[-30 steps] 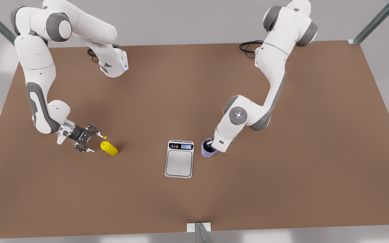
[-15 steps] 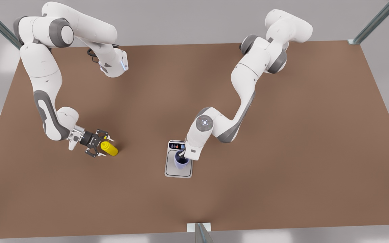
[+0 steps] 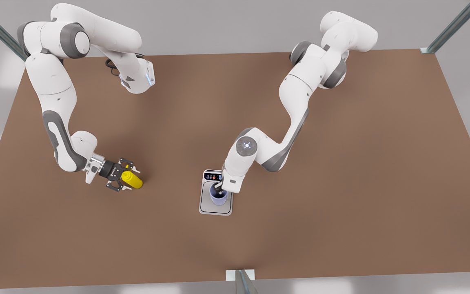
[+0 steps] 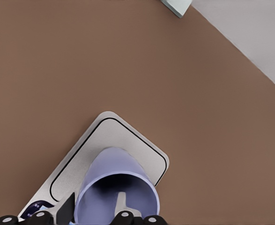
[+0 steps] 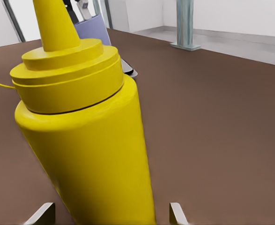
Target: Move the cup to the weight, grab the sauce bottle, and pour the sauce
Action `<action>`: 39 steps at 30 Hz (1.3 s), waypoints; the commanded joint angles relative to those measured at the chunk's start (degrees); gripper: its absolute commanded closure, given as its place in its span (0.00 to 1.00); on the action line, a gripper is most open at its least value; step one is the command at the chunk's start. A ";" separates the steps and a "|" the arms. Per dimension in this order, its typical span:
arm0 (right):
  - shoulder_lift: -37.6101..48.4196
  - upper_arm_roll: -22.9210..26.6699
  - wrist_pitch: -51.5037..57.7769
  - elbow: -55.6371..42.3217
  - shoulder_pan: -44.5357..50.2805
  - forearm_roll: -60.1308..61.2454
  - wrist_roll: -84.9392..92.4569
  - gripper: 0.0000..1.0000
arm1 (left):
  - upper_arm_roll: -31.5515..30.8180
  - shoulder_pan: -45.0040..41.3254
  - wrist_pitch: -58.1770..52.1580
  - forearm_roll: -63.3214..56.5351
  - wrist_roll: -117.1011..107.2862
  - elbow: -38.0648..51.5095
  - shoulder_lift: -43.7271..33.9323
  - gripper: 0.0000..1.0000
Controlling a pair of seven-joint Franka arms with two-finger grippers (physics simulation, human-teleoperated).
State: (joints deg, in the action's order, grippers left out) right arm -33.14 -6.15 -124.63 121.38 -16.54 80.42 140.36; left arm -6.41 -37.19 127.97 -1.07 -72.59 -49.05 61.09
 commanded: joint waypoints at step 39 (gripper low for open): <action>2.46 -0.53 0.18 -14.31 2.12 -11.94 -21.70 0.41 | 11.33 32.18 -39.46 4.85 69.43 -32.95 -48.78 0.00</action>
State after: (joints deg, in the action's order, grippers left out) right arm -30.93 -6.76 -124.37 103.65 -14.41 62.89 114.53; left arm 4.92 -5.08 88.80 3.75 -3.16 -82.00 12.39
